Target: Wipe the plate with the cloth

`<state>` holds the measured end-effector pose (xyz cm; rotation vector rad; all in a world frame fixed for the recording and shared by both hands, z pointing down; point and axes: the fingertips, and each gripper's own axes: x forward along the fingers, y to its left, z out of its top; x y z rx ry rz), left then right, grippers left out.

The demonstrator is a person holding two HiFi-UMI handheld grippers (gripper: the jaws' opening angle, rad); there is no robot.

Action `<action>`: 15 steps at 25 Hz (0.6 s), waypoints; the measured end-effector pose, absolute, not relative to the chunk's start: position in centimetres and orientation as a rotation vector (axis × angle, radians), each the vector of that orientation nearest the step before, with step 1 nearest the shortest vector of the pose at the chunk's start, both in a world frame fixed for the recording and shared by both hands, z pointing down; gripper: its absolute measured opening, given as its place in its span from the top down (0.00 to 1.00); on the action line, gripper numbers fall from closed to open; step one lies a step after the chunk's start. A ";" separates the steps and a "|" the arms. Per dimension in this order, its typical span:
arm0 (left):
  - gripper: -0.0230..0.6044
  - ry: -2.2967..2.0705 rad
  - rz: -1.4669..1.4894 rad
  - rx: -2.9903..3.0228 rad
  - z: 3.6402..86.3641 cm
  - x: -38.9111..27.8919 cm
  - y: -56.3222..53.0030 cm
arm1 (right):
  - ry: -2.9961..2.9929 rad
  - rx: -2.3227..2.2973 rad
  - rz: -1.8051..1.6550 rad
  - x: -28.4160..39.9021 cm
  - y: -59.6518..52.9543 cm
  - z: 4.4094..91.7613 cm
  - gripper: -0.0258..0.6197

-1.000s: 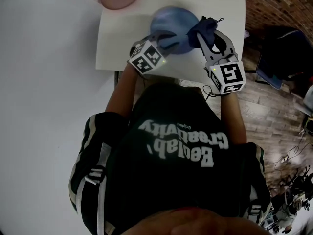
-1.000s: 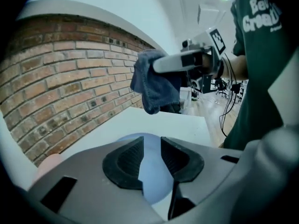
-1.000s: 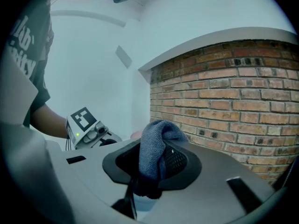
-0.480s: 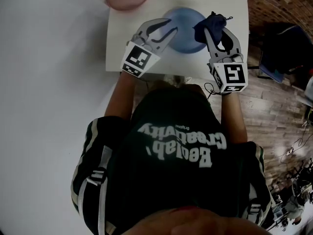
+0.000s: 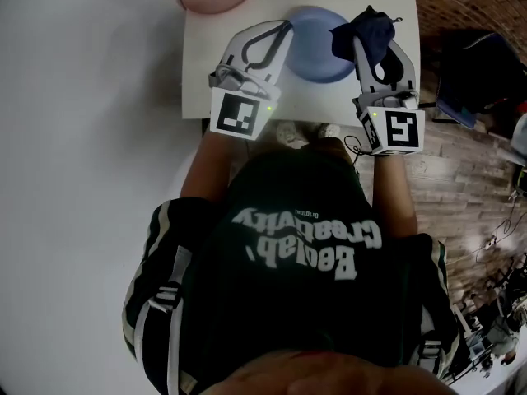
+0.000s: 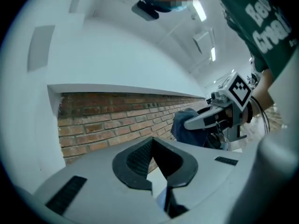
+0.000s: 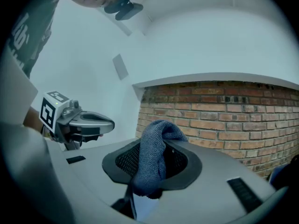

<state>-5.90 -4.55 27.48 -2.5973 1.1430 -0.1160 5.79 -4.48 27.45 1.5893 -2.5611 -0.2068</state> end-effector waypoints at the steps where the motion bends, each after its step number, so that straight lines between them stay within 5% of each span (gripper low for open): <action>1: 0.96 1.162 -0.095 -2.602 27.1 -6.1 -4.7 | -2.558 1.604 -0.226 5.7 -4.5 27.2 0.82; 15: 0.96 1.251 0.029 -2.623 23.9 -6.2 -5.7 | -2.546 1.683 -0.297 6.3 -4.0 25.5 0.82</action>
